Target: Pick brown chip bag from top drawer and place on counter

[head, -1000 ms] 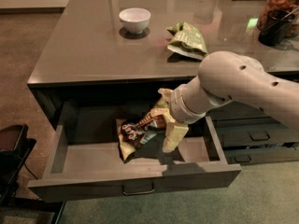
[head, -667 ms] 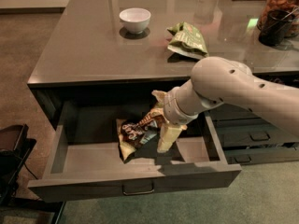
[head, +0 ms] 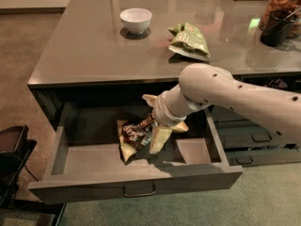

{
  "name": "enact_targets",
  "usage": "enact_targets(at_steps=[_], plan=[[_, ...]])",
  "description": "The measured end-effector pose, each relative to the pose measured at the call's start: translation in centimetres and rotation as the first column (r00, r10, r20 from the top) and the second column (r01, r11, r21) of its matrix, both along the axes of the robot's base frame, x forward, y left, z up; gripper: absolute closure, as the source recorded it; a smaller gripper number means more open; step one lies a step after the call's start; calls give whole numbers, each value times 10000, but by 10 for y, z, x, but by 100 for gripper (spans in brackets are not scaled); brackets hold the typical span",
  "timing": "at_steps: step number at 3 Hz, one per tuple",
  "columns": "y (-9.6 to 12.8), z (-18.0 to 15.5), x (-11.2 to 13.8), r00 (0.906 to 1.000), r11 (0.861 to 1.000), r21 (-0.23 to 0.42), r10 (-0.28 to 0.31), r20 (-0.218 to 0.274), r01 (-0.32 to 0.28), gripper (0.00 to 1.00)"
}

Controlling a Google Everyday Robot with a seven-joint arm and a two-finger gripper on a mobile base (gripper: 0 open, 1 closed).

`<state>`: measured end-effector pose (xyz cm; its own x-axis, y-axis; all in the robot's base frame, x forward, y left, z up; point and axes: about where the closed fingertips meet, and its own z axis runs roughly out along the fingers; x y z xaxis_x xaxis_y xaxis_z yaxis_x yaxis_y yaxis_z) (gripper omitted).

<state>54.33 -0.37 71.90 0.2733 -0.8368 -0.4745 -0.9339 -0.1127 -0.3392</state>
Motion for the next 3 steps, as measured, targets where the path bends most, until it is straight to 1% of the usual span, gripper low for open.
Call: enact_targets(at_steps=[1,2,3], plan=[[10,-15,10,9995,9995,12,319,19,-319,0],[12,-29,18,9986,9984,-235,522,28,-521,0],[7,-43,25,9983,9960,-673,586,29,-583,0]])
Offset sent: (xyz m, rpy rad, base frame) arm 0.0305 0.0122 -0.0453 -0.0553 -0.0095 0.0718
